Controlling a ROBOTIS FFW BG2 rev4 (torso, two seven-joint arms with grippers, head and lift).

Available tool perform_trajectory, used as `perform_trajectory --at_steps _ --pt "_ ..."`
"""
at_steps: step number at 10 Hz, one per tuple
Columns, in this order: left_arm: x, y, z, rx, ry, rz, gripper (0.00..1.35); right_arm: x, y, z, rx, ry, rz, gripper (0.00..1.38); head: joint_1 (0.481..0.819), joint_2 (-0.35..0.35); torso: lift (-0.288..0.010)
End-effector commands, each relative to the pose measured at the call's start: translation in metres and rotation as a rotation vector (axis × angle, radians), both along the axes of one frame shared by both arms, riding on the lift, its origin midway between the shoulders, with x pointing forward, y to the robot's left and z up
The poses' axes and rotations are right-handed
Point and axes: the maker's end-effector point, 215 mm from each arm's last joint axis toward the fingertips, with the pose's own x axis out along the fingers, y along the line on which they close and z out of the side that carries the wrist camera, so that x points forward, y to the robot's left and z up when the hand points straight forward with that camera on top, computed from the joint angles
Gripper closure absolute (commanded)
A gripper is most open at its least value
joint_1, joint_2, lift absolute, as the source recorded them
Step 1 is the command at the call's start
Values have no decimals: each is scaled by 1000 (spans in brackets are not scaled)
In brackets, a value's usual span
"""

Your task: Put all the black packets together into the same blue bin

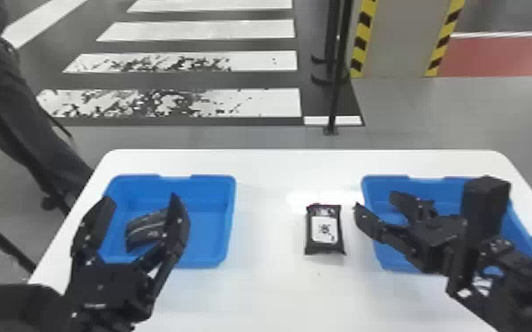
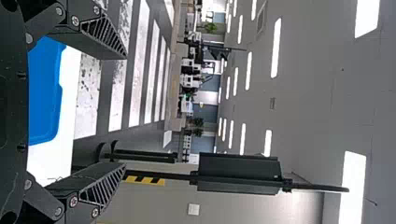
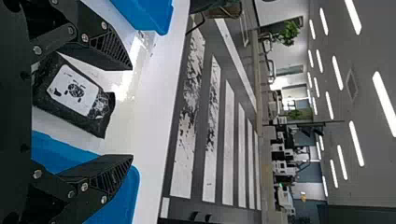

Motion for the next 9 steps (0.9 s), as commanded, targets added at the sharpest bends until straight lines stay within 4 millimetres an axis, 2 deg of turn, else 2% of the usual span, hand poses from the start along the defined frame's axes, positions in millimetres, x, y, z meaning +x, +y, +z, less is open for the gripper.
perform_trajectory --at_steps 1,3,4,7,9 --pt "0 0 0 -1 1 0 229 8 26 -16 -19 73 56 384 695 81 -110" --pt "1 -4 -2 -4 6 -8 229 21 57 -22 -49 122 130 384 695 124 -110" --pt "1 -4 -2 -4 6 -8 229 24 63 -26 -81 154 147 383 695 144 -110" --pt "3 -6 -3 -6 9 -12 229 32 67 -54 -162 254 172 372 695 161 -110" --pt "3 -7 -4 -8 9 -13 229 49 61 -65 -178 259 161 337 695 159 -110"
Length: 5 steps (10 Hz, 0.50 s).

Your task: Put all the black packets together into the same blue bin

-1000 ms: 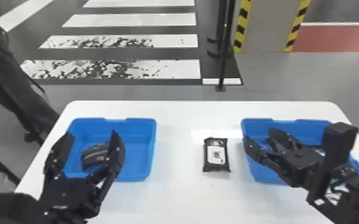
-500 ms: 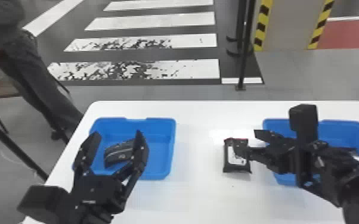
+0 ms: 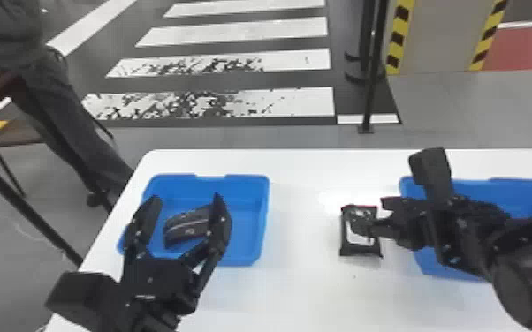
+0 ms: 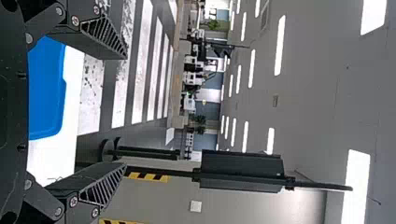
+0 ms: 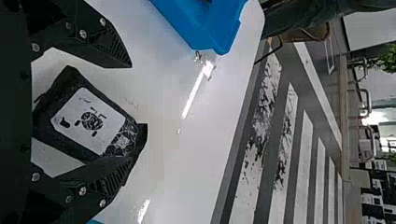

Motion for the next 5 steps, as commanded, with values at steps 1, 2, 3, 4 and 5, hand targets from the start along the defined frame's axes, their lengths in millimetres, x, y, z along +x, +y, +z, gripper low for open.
perform_trajectory --at_steps 1,2,3,4,5 --pt "1 0 0 1 0 -1 229 14 -1 -13 -6 23 4 326 695 155 -110" --pt "2 -2 0 -4 -2 -4 229 21 4 -21 20 45 23 318 695 151 -110" --pt "2 -3 0 -5 -2 -6 229 22 11 -25 24 62 45 314 695 152 -110" --pt "2 -4 0 -8 -2 -8 229 22 14 -26 18 62 53 311 695 156 -110" --pt "2 -4 -2 -10 1 -7 229 18 13 -34 -5 91 57 309 695 158 -110"
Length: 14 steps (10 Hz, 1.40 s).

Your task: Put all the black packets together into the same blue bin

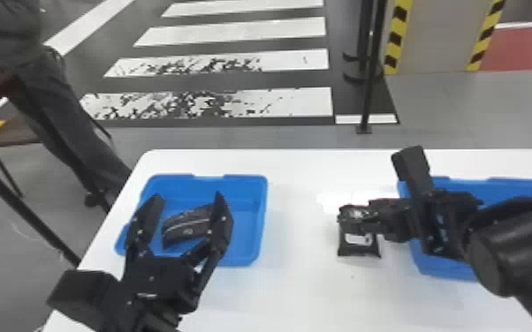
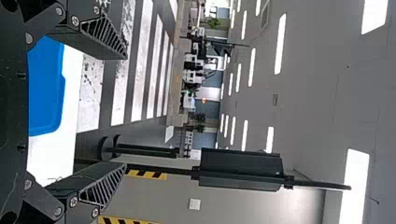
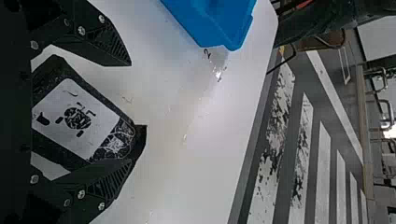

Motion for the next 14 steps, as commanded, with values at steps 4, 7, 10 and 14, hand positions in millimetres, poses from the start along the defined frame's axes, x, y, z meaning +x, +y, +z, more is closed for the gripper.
perform_trajectory --at_steps 4,7,10,14 --pt "1 -2 -3 -3 5 -5 229 -8 -12 -24 -137 82 22 292 695 151 -110" --pt "2 -3 -5 -10 8 -7 229 -8 -11 -35 -124 100 26 292 695 145 -110" --pt "2 -2 -5 -12 5 -4 229 -7 -7 -38 -104 90 33 943 695 146 -110" --pt "1 -2 -4 -11 0 -3 229 -22 -15 -57 -115 153 12 1093 695 149 -110"
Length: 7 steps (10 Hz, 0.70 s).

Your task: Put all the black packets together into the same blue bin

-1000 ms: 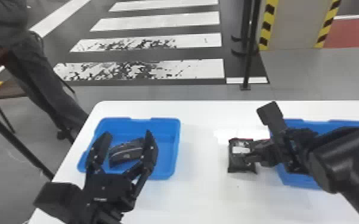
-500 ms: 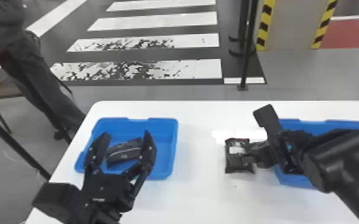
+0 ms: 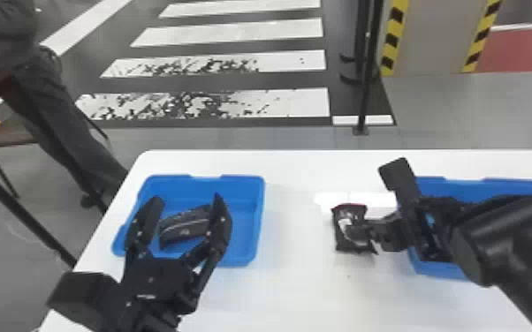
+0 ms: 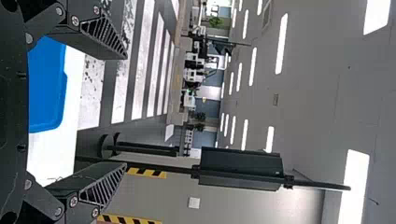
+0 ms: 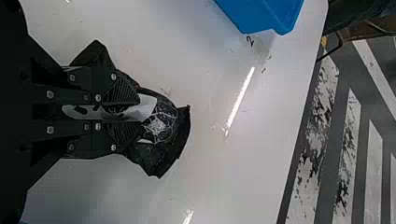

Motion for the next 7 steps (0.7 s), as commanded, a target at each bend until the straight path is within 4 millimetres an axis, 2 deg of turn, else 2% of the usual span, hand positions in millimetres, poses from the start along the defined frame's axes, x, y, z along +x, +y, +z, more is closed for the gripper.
perform_trajectory --at_steps 1,2,3,4,5,6,7 --pt "0 0 1 -3 -4 2 229 0 0 -2 3 -9 1 1125 695 147 -110" --pt "-2 3 2 2 -7 7 229 5 10 9 34 -48 11 1125 695 145 -110" --pt "-2 3 2 2 -9 7 229 11 20 29 79 -106 16 1125 695 150 -110" --pt "-2 3 2 2 -9 7 229 20 23 57 129 -182 1 1125 695 157 -110" --pt "-2 4 4 3 -14 9 229 23 17 96 183 -275 -42 1125 695 171 -110" --pt "-3 5 3 3 -14 12 229 24 -3 131 209 -357 -96 1125 695 171 -110" --pt "-4 6 3 4 -14 13 229 27 -33 158 214 -422 -160 1125 695 164 -110"
